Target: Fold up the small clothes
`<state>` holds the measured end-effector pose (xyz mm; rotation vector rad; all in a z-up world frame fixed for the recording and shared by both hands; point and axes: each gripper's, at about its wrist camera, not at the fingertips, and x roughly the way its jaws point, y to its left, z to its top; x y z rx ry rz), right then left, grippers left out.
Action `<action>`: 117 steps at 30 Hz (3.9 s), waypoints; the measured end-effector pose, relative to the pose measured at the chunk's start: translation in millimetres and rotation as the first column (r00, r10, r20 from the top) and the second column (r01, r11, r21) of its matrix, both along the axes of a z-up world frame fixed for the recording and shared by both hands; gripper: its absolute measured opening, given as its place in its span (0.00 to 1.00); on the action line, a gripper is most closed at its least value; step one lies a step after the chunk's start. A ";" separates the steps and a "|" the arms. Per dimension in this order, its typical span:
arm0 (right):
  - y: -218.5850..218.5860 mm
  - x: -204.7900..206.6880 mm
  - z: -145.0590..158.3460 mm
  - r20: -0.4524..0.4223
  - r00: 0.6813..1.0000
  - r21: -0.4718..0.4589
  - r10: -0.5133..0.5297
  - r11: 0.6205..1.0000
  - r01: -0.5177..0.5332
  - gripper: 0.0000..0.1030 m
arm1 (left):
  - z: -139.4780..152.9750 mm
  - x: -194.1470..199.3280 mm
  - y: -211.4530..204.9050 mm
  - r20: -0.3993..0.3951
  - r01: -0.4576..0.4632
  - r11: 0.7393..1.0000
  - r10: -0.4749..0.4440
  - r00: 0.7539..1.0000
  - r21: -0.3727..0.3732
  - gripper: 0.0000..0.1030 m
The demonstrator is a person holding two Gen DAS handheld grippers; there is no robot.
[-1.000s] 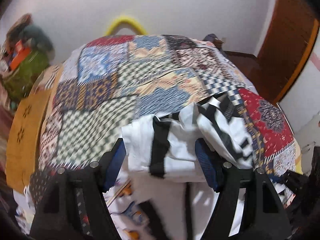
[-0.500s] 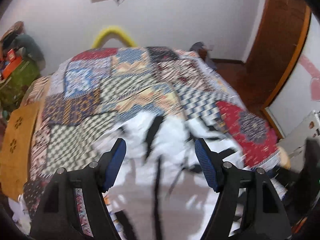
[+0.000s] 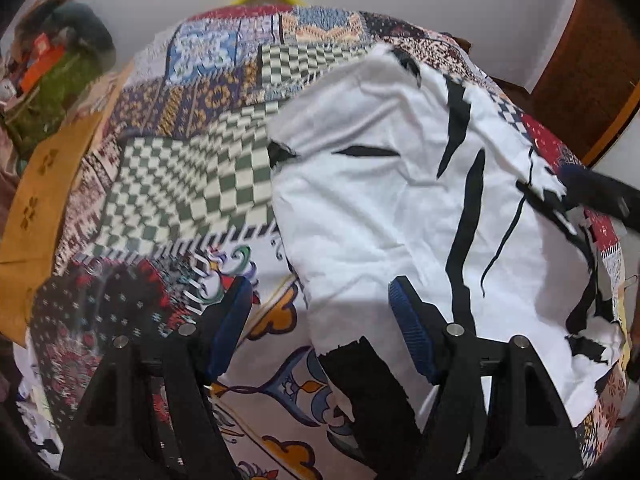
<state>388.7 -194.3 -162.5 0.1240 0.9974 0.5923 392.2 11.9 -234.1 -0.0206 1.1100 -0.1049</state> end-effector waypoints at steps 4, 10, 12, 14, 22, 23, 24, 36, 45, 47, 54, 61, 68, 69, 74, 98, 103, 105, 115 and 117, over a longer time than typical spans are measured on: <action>8.9 25.8 -16.9 -0.069 0.997 -0.026 -0.017 1.000 0.015 0.52 | -7.5 -4.3 -1.3 0.016 0.014 1.000 -0.014 1.000 0.003 0.69; 25.0 32.5 -24.3 -0.078 0.996 -0.024 0.039 0.999 -0.041 0.17 | -16.2 -6.8 5.0 0.019 0.005 0.999 -0.004 1.000 -0.048 0.70; 24.7 28.1 -19.4 -0.049 0.998 -0.032 0.045 0.998 -0.047 0.12 | -16.1 -5.3 8.1 0.012 -0.004 0.998 0.005 1.000 -0.068 0.72; 21.7 24.6 -12.2 -0.011 0.999 -0.030 0.046 0.998 -0.046 0.10 | -17.1 -5.6 9.9 0.010 -0.011 0.997 0.011 1.000 -0.080 0.73; 4.2 30.1 -13.5 0.015 1.000 -0.035 -0.007 0.999 0.008 0.08 | -17.9 -9.6 3.9 0.033 -0.016 1.000 0.017 0.999 -0.025 0.73; 3.7 31.2 -18.0 0.011 1.000 -0.052 -0.007 0.999 0.008 0.08 | -18.1 -9.2 3.6 0.034 -0.017 1.000 0.018 0.999 -0.019 0.73; 3.0 32.4 -22.8 -0.002 1.000 -0.063 -0.008 0.998 0.008 0.09 | -18.3 -9.3 3.0 0.034 -0.017 1.000 0.018 0.999 -0.013 0.73; -22.1 -17.1 18.6 0.023 1.000 -0.035 0.002 0.999 -0.001 0.38 | 15.5 -31.0 -6.0 0.064 0.034 0.999 -0.034 0.997 -0.008 0.72; -5.7 -64.3 -29.9 -0.024 0.998 -0.100 0.055 0.993 -0.057 0.20 | 8.8 -58.9 -29.1 0.044 0.102 0.992 -0.106 0.993 0.068 0.75; -7.1 -66.1 -35.5 -0.033 0.998 -0.097 0.051 0.994 -0.054 0.10 | 7.7 -65.0 -28.4 0.042 0.106 0.991 -0.110 0.993 0.085 0.76; -24.2 -76.1 -35.1 -0.008 1.000 -0.097 -0.003 0.995 0.003 0.06 | 3.6 -87.7 -25.3 0.043 0.136 0.981 -0.143 0.989 0.137 0.76; -39.3 -93.9 -20.5 0.008 0.999 -0.116 -0.032 0.993 0.033 0.06 | 3.6 -104.8 -14.6 0.043 0.116 0.986 -0.122 0.992 0.118 0.76; -26.8 -114.2 7.4 0.078 0.997 -0.100 0.004 0.995 0.003 0.25 | 6.3 -112.8 -15.1 0.057 0.104 0.985 -0.113 0.992 0.140 0.76; -20.9 -118.0 5.3 0.077 0.997 -0.105 0.020 0.994 -0.012 0.28 | 6.6 -113.3 -15.5 0.058 0.101 0.985 -0.111 0.992 0.141 0.76; -0.6 -128.2 -23.1 0.027 0.996 -0.167 0.085 0.983 -0.079 0.28 | 7.8 -117.7 -15.0 0.060 0.093 0.986 -0.102 0.993 0.139 0.76; -76.3 -104.4 4.0 0.080 0.986 -0.118 -0.149 0.980 0.158 0.74 | 50.2 -84.9 12.2 0.146 0.014 0.998 -0.022 0.989 0.054 0.88; -86.5 -76.9 -18.8 -0.024 0.984 -0.067 -0.176 0.983 0.174 0.74 | 27.1 -50.2 16.1 0.055 -0.003 0.999 0.005 0.998 -0.047 0.88; -88.7 -69.7 -28.1 -0.069 0.981 -0.032 -0.181 0.983 0.179 0.74 | 15.2 -39.2 18.5 0.010 -0.018 0.996 0.019 1.000 -0.087 0.88; -70.5 -42.6 -50.3 -0.168 0.981 0.088 -0.098 0.990 0.114 0.76 | -16.1 -1.2 15.6 -0.100 -0.028 0.963 0.001 0.995 -0.268 0.78; -67.3 -39.2 -48.7 -0.173 0.982 0.117 -0.081 0.988 0.102 0.76 | -16.7 1.8 12.8 -0.100 -0.017 0.960 -0.012 0.995 -0.281 0.74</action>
